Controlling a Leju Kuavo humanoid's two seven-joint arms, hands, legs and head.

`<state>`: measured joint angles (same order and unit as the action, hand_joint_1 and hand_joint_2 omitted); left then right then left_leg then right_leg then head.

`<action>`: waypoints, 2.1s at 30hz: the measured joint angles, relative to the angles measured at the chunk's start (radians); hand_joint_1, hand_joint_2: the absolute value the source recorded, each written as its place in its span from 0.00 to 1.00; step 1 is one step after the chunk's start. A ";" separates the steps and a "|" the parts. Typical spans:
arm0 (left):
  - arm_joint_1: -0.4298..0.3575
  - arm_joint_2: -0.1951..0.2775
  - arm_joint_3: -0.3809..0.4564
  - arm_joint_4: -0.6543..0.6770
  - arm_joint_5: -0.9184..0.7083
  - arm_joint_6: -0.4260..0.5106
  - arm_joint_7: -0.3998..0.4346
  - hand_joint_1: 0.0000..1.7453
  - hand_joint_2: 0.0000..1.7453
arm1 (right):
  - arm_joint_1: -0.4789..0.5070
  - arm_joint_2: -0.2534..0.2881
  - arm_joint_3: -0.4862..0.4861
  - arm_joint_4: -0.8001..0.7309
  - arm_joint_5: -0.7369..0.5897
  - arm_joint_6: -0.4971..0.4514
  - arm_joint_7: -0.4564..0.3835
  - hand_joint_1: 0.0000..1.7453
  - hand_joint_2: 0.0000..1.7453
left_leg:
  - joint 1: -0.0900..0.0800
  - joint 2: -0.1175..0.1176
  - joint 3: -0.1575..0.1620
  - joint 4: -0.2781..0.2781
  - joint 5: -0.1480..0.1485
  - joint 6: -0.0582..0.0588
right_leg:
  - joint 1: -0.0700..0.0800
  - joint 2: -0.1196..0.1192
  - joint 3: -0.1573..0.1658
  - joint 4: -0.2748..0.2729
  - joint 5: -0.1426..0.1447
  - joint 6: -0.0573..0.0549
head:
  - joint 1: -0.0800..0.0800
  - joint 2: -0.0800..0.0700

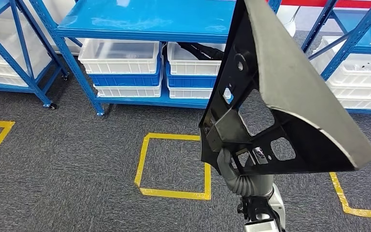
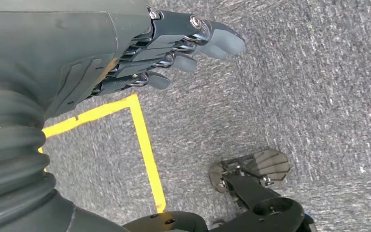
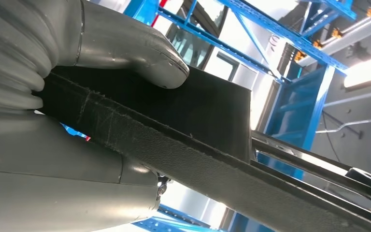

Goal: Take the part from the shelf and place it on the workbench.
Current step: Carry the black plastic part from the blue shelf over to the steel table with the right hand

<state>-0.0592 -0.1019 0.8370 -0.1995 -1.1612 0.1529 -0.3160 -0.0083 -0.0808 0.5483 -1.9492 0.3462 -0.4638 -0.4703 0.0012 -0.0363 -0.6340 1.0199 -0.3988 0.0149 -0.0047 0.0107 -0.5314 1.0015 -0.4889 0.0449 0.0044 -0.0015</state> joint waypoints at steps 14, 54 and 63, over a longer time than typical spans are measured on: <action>0.002 -0.003 0.000 0.000 0.000 0.001 -0.003 0.00 1.00 | 0.014 -0.002 0.000 -0.003 0.014 -0.002 -0.001 1.00 1.00 | 0.016 0.087 0.024 0.028 -0.039 -0.039 | -0.008 -0.089 0.009 0.002 0.008 -0.016 | -0.013 0.000; -0.003 -0.005 0.001 0.000 -0.016 0.021 -0.019 0.00 1.00 | 0.033 -0.012 -0.004 -0.017 0.034 -0.008 0.000 1.00 1.00 | 0.008 -0.002 -0.004 0.015 -0.018 0.019 | -0.005 -0.014 -0.129 0.298 -0.133 -0.013 | -0.010 0.000; 0.004 -0.005 0.002 0.000 -0.016 0.023 -0.019 0.00 1.00 | 0.034 -0.014 -0.005 -0.018 0.033 -0.008 0.000 1.00 1.00 | 0.006 -0.094 -0.017 0.012 0.004 -0.015 | -0.007 0.026 -0.005 0.012 0.000 -0.015 | -0.011 0.000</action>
<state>-0.0557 -0.1070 0.8389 -0.1999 -1.1772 0.1757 -0.3349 0.0260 -0.0943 0.5428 -1.9675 0.3797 -0.4715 -0.4707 0.0076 -0.1301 -0.6510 1.0316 -0.3950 -0.0002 -0.0119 0.0366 -0.5361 1.0138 -0.4893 0.0296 -0.0068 -0.0015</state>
